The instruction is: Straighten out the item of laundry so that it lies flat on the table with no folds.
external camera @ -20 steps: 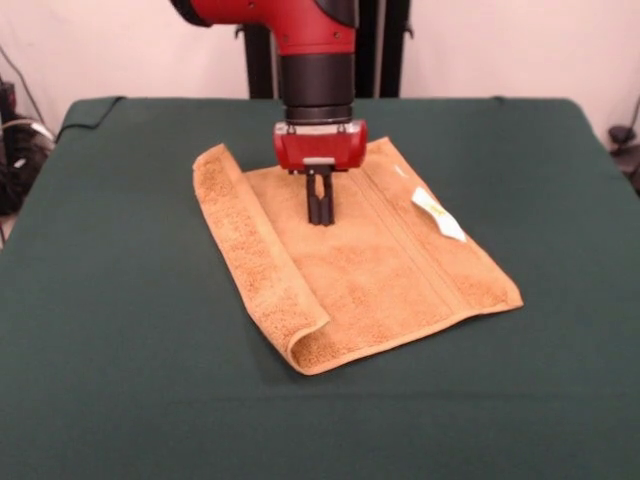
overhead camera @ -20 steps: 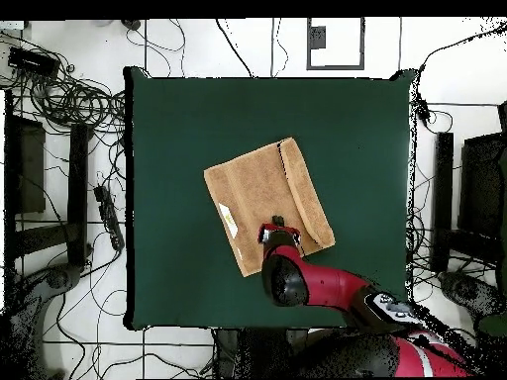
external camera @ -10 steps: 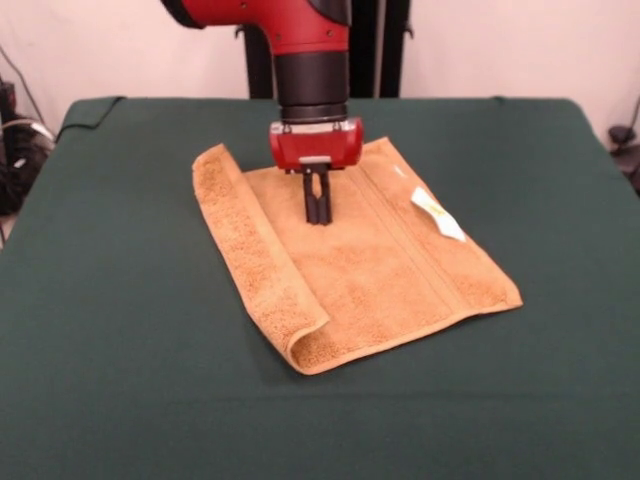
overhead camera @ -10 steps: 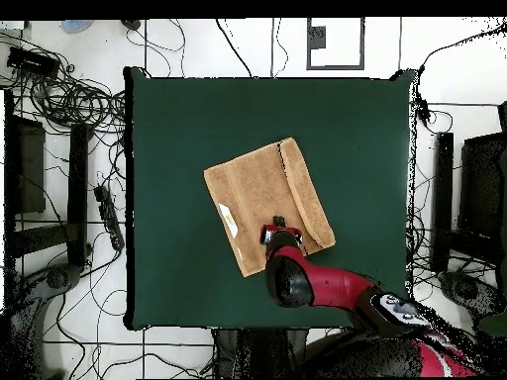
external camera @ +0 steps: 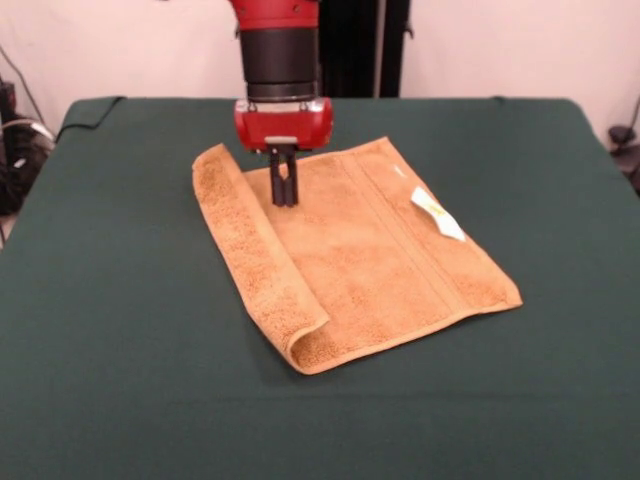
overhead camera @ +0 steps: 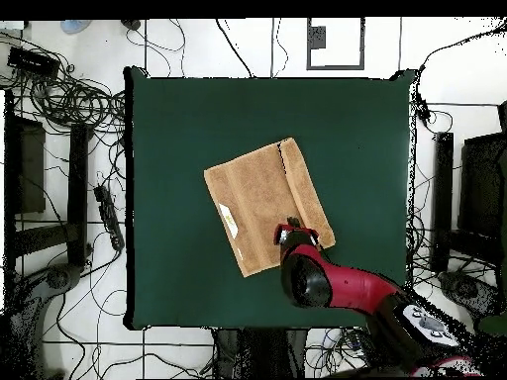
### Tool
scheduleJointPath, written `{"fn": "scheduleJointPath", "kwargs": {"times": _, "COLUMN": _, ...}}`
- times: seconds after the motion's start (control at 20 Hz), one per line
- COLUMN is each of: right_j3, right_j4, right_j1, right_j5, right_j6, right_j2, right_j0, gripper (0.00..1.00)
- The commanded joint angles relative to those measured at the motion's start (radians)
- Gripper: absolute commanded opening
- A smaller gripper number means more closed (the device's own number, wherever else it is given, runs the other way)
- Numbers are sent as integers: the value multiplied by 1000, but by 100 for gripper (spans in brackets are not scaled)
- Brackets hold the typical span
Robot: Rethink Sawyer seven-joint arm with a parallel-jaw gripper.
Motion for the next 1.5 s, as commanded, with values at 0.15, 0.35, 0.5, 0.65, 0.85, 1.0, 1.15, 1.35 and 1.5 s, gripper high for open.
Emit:
{"fn": "scheduleJointPath", "kwargs": {"times": 0.15, "right_j3": 21, "right_j4": 4, "right_j1": 6, "right_j5": 84, "right_j6": 136, "right_j2": 84, "right_j0": 3, "gripper": 0}}
{"fn": "scheduleJointPath", "kwargs": {"times": 0.35, "right_j3": -24, "right_j4": -19, "right_j1": 66, "right_j5": 40, "right_j6": 129, "right_j2": 97, "right_j0": -7, "gripper": 0}}
{"fn": "scheduleJointPath", "kwargs": {"times": 0.5, "right_j3": -45, "right_j4": -26, "right_j1": 88, "right_j5": 26, "right_j6": 123, "right_j2": 100, "right_j0": -8, "gripper": 0}}
{"fn": "scheduleJointPath", "kwargs": {"times": 0.65, "right_j3": -58, "right_j4": -27, "right_j1": 108, "right_j5": 10, "right_j6": 125, "right_j2": 103, "right_j0": -7, "gripper": 0}}
{"fn": "scheduleJointPath", "kwargs": {"times": 0.85, "right_j3": -68, "right_j4": -23, "right_j1": 128, "right_j5": 4, "right_j6": 126, "right_j2": 107, "right_j0": -4, "gripper": 0}}
{"fn": "scheduleJointPath", "kwargs": {"times": 1.0, "right_j3": -62, "right_j4": -13, "right_j1": 130, "right_j5": 3, "right_j6": 134, "right_j2": 108, "right_j0": 2, "gripper": 0}}
{"fn": "scheduleJointPath", "kwargs": {"times": 1.15, "right_j3": -53, "right_j4": -5, "right_j1": 125, "right_j5": 6, "right_j6": 139, "right_j2": 106, "right_j0": 7, "gripper": 0}}
{"fn": "scheduleJointPath", "kwargs": {"times": 1.35, "right_j3": -68, "right_j4": -9, "right_j1": 138, "right_j5": 7, "right_j6": 131, "right_j2": 112, "right_j0": 5, "gripper": 0}}
{"fn": "scheduleJointPath", "kwargs": {"times": 1.5, "right_j3": -98, "right_j4": -28, "right_j1": 145, "right_j5": 23, "right_j6": 106, "right_j2": 127, "right_j0": -9, "gripper": 0}}
